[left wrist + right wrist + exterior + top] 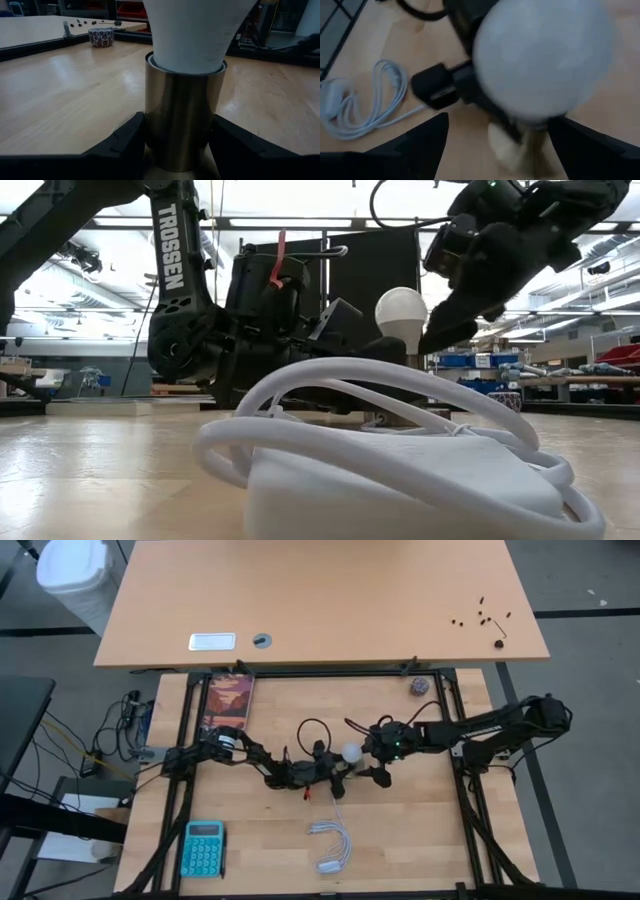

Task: Screw lightbulb
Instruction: Insert the lightbulb into the desk lamp

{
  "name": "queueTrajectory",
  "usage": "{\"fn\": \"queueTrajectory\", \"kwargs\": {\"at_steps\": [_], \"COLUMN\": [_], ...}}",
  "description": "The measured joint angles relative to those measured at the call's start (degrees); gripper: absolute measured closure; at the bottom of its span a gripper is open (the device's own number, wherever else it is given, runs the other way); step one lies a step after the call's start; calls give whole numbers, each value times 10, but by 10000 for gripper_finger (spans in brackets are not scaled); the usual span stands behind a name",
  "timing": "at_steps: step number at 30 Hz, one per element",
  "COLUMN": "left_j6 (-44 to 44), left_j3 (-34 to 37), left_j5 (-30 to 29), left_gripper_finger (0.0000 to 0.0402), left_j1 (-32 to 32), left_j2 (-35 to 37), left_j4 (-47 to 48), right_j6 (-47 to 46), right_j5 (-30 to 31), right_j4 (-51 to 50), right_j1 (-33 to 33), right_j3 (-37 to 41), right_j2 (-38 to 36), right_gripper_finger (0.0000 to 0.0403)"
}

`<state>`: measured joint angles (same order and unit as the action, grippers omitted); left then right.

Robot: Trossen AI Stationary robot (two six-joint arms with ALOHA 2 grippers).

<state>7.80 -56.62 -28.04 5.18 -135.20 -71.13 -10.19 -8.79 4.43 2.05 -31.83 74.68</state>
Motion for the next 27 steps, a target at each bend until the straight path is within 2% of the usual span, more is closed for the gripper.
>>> {"fn": "queueTrajectory", "kwargs": {"at_steps": [8,10,13,15,19,27], "left_j6": [6,5,1,1,-1,-1], "left_j3": [1,2,2,2,2,2], "left_j5": [-36,-34,-30,-27,-11,-8], "left_gripper_finger": [204,204,204,204,204,204], "left_j1": [-8,-8,-8,-8,-8,-7], "left_j2": [-1,-1,-1,-1,-1,-1], "left_j4": [0,-3,-9,-9,-12,-12], "right_j6": [-1,-1,0,6,8,30], "right_j5": [-47,-16,72,95,59,58], "right_j4": [-45,-72,-103,-103,-63,20], "right_j1": [-27,-30,-21,-9,18,42], "right_j3": [0,0,0,1,1,1], "right_j2": [-67,-80,-83,-75,-44,14], "right_gripper_finger": [93,104,110,110,104,85]}}
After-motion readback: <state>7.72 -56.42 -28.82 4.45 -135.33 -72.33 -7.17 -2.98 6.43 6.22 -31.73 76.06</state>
